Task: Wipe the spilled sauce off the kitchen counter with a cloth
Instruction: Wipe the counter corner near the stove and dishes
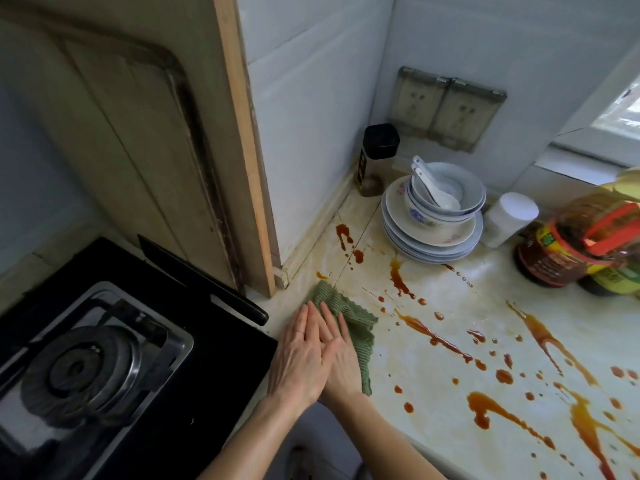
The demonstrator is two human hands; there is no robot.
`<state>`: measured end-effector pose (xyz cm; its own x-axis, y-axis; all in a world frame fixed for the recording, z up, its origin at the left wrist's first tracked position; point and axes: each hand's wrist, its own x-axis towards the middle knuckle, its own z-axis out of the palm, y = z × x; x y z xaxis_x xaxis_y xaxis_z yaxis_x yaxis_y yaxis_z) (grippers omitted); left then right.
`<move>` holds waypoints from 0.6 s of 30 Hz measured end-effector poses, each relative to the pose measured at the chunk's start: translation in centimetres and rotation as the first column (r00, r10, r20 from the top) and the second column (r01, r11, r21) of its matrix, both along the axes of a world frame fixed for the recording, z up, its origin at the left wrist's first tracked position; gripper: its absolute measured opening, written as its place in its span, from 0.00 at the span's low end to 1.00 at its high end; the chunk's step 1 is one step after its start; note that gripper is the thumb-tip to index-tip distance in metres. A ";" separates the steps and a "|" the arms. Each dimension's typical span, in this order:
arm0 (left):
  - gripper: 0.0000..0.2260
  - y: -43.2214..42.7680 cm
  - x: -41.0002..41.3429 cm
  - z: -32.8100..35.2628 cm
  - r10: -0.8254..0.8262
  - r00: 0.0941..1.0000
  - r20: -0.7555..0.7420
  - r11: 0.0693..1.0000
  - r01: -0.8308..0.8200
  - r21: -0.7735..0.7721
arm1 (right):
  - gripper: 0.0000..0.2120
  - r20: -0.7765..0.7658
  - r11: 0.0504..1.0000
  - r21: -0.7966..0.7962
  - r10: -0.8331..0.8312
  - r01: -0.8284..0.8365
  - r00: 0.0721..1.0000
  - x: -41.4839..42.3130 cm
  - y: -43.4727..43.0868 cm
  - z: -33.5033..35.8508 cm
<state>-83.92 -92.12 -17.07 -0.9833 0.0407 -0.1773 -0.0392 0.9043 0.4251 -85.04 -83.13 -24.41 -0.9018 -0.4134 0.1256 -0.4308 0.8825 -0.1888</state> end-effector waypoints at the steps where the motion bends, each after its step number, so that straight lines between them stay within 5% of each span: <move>1: 0.33 0.1 -0.1 0.0 0.003 1.000 0.007 1.000 -0.003 -0.005 | 0.33 0.011 1.000 -0.002 0.017 -0.017 1.000 -0.1 0.0 -0.1; 5: 0.31 0.4 -0.7 0.2 0.008 1.000 0.023 1.000 -0.009 0.012 | 0.30 0.044 0.996 -0.078 0.045 -0.042 0.998 -0.9 1.2 0.0; 8: 0.28 0.1 -0.9 0.5 0.010 0.999 0.037 1.000 -0.011 0.028 | 0.23 0.072 0.974 -0.201 -0.093 0.105 0.993 -0.8 3.6 0.5; 18: 0.26 -1.1 -0.3 0.2 -0.036 0.999 0.021 0.997 0.037 -0.063 | 0.24 0.127 0.844 -0.376 -0.362 0.383 0.923 0.9 3.3 0.9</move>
